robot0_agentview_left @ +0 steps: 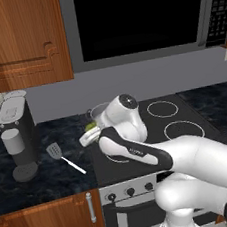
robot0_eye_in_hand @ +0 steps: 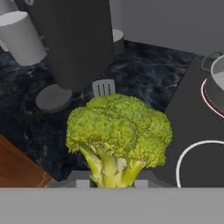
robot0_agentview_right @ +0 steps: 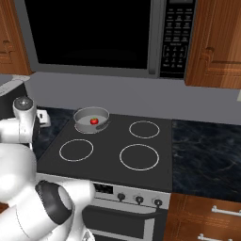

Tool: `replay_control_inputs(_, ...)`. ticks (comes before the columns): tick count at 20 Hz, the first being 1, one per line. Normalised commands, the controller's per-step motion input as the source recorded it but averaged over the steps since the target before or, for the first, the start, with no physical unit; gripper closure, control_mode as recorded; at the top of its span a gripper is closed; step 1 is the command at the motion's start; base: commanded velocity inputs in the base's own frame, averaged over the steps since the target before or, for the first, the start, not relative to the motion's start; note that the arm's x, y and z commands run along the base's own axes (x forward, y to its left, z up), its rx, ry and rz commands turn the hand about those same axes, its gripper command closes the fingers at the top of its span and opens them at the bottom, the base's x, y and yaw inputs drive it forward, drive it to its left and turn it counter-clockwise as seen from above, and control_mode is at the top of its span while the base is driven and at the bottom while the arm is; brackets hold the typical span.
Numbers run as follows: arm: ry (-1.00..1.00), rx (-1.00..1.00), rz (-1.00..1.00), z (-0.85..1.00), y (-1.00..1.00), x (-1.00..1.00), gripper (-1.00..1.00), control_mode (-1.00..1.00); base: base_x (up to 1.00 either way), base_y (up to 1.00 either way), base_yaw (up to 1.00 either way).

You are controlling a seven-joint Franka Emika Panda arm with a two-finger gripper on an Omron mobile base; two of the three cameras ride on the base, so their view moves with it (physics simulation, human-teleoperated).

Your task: Put the tomato and broccoli in the pot. Retrieve the spatula and lightly stir the vegetables in the pot.

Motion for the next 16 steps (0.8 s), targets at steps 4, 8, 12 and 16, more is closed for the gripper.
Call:
replay_control_inputs(4,0.11,-0.18,-0.18,0.11,-0.82,0.05,1.00,-1.00,0.00,0.00,0.00)
replay_control_inputs(8,0.12,-0.18,-0.25,0.13,-0.77,0.20,1.00,-1.00,0.00,0.00,0.00)
replay_control_inputs(12,0.12,-0.14,-0.20,0.27,-0.69,0.33,1.00,-1.00,0.00,0.00,0.00)
replay_control_inputs(16,0.01,-0.09,-0.15,0.37,-0.63,0.44,1.00,-1.00,0.00,0.00,0.00)
